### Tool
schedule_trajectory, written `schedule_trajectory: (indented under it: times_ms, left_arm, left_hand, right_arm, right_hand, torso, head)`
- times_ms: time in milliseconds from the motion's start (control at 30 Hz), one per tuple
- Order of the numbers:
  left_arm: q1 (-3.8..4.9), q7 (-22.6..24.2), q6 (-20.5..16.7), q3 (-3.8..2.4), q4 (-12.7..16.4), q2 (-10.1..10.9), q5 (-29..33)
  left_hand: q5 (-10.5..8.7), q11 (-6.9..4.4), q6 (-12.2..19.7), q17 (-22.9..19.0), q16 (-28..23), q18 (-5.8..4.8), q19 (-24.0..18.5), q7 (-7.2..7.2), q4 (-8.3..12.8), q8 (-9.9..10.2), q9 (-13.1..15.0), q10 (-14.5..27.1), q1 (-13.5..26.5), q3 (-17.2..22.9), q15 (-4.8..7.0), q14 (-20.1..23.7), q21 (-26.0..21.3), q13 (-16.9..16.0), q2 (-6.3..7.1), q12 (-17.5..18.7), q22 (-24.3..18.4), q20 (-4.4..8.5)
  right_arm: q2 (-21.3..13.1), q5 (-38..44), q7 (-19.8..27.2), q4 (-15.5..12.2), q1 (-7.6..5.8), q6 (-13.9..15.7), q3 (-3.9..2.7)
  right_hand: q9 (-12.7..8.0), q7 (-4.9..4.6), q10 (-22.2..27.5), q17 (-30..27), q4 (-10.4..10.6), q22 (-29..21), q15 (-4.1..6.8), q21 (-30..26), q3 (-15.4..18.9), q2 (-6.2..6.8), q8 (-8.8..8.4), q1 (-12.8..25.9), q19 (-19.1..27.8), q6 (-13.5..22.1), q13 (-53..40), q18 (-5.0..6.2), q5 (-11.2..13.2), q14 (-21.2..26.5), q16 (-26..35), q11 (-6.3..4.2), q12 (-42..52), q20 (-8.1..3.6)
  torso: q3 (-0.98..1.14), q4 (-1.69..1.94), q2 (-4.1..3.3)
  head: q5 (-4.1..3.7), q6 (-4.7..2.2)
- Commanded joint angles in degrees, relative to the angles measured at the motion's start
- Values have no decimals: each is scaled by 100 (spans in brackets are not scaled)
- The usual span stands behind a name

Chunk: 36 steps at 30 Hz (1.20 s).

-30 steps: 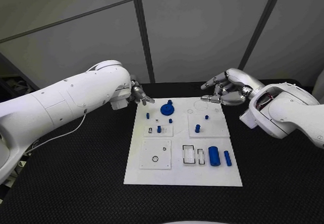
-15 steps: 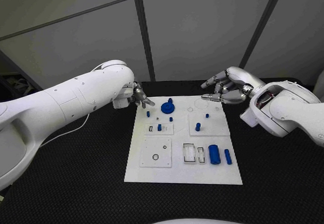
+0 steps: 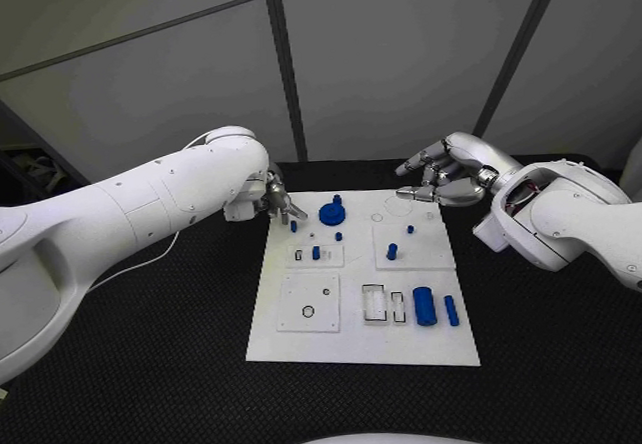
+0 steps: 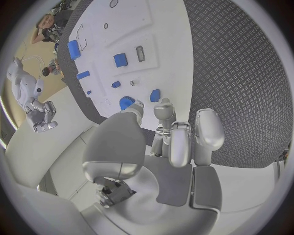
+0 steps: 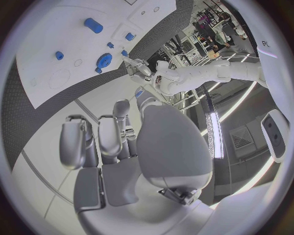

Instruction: Assemble the parts on the task board

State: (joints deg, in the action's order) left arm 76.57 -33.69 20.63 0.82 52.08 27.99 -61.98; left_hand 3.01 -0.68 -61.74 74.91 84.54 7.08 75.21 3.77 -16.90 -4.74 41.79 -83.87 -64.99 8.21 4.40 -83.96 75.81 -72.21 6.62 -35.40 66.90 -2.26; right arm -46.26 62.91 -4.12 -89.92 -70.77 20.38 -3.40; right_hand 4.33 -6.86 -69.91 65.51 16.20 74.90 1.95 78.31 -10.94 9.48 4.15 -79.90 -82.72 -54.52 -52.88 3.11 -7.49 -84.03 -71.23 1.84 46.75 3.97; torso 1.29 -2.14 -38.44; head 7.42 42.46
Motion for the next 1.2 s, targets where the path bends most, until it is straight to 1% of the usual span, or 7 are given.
schedule_trajectory:
  times_ms: [33, 400, 700, 767, 933, 1067, 1200]
  left_arm:
    - [2, 79, 154, 6, -3, 9, -49]
    - [-15, 147, 178, 13, 7, 21, -49]
    - [-18, 254, 162, 14, 4, 22, -48]
    - [-18, 289, 156, 14, 4, 20, -47]
    - [-19, 412, 195, 14, -1, 8, -44]
    - [-21, 472, 296, 14, -9, -2, -1]
    - [-23, 500, 396, 14, -18, -9, 21]
  left_hand:
    - [-24, 17, -44, 895, 13, -175, -11, -8, 9, 31, -8, -12, 43, -32, -41, -437, -26, -5, 7, -21, 4, -23]
    - [-24, 8, -95, 889, 9, -171, -18, -19, 27, 35, -69, -7, -11, 9, -35, -435, -37, -4, -94, 18, -1, -19]
    - [-24, 2, -140, 891, 12, -171, -20, -25, 60, 42, -145, -6, -140, 78, -31, -434, -46, -15, -280, 29, 3, -15]
    - [-23, -5, -154, 891, 12, -169, -24, -30, 105, 41, -162, -6, -246, 122, -27, -434, -53, -16, -342, 35, -2, -13]
    - [-22, -43, -181, 892, 14, -168, -23, -69, 501, 36, -202, 7, -841, 379, 1, -434, -59, -14, -568, 59, 5, 8]
    - [-23, -45, -200, 906, 26, -171, -21, -76, 657, 30, -220, 11, -995, 434, 5, -437, -60, -6, -619, 82, 13, 17]
    - [-24, -40, -216, 922, 39, -171, -23, -71, 666, 23, -224, 8, -983, 421, 3, -441, -62, -3, -619, 88, 12, 17]
  right_arm:
    - [6, 10, 27, 5, -11, -37, -4]
    - [11, 10, 25, 13, -11, -39, -3]
    - [16, 10, 22, 19, -11, -39, -3]
    - [19, 10, 22, 21, -11, -39, -3]
    - [25, 10, 23, 27, -11, -44, -3]
    - [29, 10, 23, 30, -11, -51, -3]
    - [29, 10, 21, 30, -11, -57, -3]
  right_hand:
    - [-9, 6, -49, 2, 13, 270, 54, -9, -30, -30, -38, 22, -28, -34, 2, 11, -26, -81, 17, 4, 10, -11]
    - [-9, 6, -49, 2, 13, 270, 54, -9, -30, -30, -38, 22, -28, -34, 2, 11, -26, -81, 17, 4, 10, -11]
    - [-9, 6, -49, 2, 13, 270, 54, -9, -30, -30, -38, 22, -28, -34, 2, 11, -26, -81, 17, 4, 10, -11]
    - [-9, 6, -51, 9, 11, 274, 55, -6, -38, -39, -38, 18, -32, -36, 4, 10, -32, -84, 14, 3, 14, -12]
    - [-9, 6, -51, 9, 11, 274, 55, -6, -38, -39, -38, 18, -32, -36, 4, 10, -32, -84, 14, 3, 14, -12]
    - [-9, 6, -51, 9, 11, 274, 55, -6, -38, -39, -38, 18, -32, -36, 4, 10, -32, -84, 14, 3, 14, -12]
    - [-9, 6, -51, 9, 11, 274, 55, -6, -38, -39, -38, 18, -32, -36, 4, 10, -32, -84, 14, 3, 14, -12]
  torso:
    - [-1, 3, -1]
    - [3, 1, -1]
    - [1, 2, -3]
    - [2, 1, -2]
    - [1, 0, -3]
    - [0, 0, -1]
    - [3, 0, -3]
  head:
    - [-5, 0]
    - [-6, 4]
    - [-2, 6]
    - [-2, 10]
    - [-6, 16]
    - [-7, 35]
    - [-7, 43]
